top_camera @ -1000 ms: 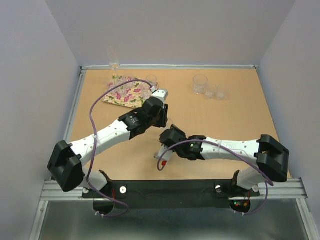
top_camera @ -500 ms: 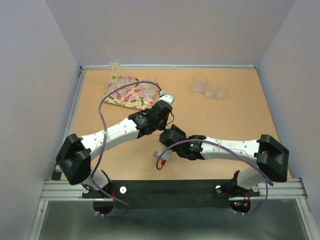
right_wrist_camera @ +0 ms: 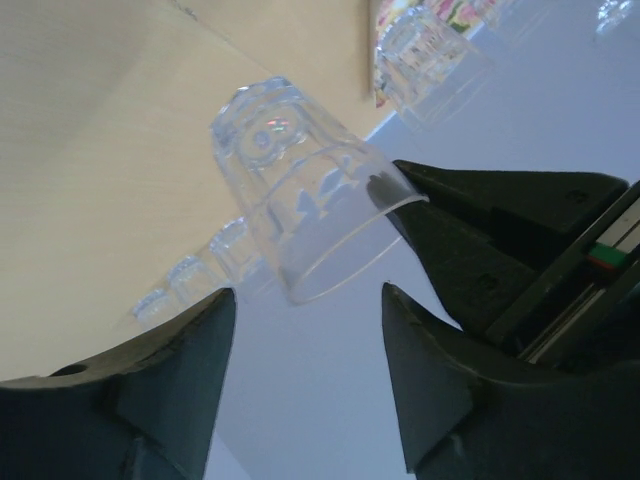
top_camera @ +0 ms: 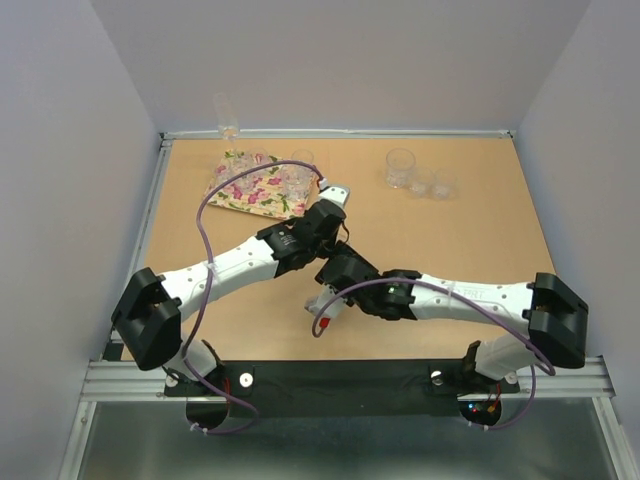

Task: Place the glasses into the tray
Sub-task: Pass the glass from one robot arm to another, then place the glass into the tray

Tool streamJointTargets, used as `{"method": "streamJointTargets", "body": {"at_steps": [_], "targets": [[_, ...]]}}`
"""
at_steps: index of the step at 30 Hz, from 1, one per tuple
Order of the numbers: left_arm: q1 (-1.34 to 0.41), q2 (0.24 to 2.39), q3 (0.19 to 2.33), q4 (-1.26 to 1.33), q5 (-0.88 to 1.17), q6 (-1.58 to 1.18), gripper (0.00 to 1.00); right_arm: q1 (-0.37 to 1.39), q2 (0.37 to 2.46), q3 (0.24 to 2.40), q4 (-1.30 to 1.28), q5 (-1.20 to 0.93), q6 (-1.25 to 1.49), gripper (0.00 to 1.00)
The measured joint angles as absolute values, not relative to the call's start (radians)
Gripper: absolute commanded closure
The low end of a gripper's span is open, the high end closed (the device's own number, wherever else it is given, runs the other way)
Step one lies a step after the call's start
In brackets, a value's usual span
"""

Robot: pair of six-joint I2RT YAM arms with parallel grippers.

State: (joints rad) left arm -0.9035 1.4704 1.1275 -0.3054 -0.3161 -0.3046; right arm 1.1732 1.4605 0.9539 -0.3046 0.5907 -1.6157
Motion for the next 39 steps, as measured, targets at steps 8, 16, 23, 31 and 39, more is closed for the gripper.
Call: {"method": "streamJointTargets", "body": {"at_steps": [8, 16, 23, 31, 39], "targets": [[-0.902, 1.45, 1.124, -0.254, -0.337, -0.316, 1.0, 1.173, 1.362, 0.93, -0.327, 0.554, -1.61, 0.26], [-0.9, 1.449, 1.09, -0.236, -0.336, -0.332, 1.0, 1.174, 1.243, 0.879, -0.325, 0.524, -1.627, 0.26], [-0.861, 1.435, 1.036, -0.214, -0.291, -0.355, 1.0, 1.174, 1.175, 0.855, -0.321, 0.498, -1.629, 0.26], [-0.734, 1.299, 0.923, -0.147, -0.216, -0.395, 1.0, 1.174, 1.107, 0.836, -0.331, 0.489, -1.58, 0.24], [-0.616, 1.17, 0.876, -0.115, -0.191, -0.405, 1.0, 1.147, 1.092, 0.847, -0.351, 0.456, -1.385, 0.34]]}}
